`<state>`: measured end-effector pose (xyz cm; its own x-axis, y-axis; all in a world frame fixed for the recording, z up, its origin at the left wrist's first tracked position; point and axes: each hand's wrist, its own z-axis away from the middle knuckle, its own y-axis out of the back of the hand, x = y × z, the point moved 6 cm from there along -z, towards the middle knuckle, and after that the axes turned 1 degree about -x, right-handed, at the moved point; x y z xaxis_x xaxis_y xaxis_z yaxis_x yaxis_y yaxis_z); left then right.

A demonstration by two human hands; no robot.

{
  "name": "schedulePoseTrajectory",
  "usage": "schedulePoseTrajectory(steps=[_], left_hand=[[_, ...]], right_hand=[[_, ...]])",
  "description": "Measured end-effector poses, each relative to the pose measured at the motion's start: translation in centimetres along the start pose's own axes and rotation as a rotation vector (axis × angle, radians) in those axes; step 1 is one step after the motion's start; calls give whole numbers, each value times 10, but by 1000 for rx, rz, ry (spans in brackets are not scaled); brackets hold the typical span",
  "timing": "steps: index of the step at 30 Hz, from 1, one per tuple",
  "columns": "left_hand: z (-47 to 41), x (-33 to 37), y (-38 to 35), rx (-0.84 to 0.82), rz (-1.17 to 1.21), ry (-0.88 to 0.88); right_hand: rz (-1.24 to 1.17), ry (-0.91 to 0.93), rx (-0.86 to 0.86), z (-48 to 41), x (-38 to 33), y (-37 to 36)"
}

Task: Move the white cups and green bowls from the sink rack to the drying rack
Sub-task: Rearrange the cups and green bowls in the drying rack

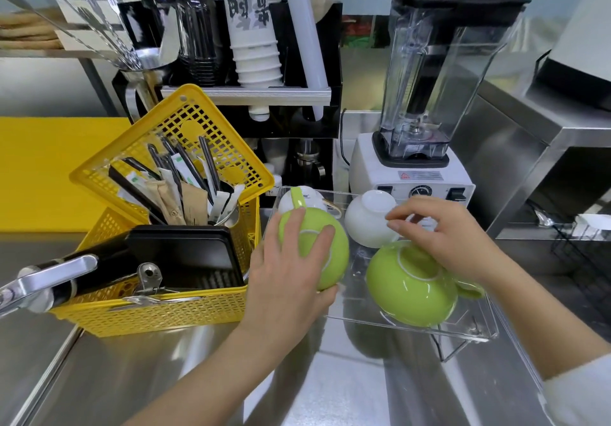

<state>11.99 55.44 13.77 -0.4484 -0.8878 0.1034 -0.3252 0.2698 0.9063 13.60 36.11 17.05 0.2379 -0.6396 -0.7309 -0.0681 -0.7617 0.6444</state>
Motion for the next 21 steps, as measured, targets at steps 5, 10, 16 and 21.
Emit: schedulePoseTrajectory(steps=[5, 10, 16, 21], left_hand=[[5, 5, 3, 109, -5, -212], [8, 5, 1, 159, 2, -334], [3, -10, -3, 147, 112, -482], [0, -13, -4, 53, 135, -499]], right_hand=[[-262, -2, -27, -30, -32, -11], [-248, 96, -230, -55, -49, -36], [273, 474, -279, -55, -73, -43], [375, 444, -283, -61, -73, -37]])
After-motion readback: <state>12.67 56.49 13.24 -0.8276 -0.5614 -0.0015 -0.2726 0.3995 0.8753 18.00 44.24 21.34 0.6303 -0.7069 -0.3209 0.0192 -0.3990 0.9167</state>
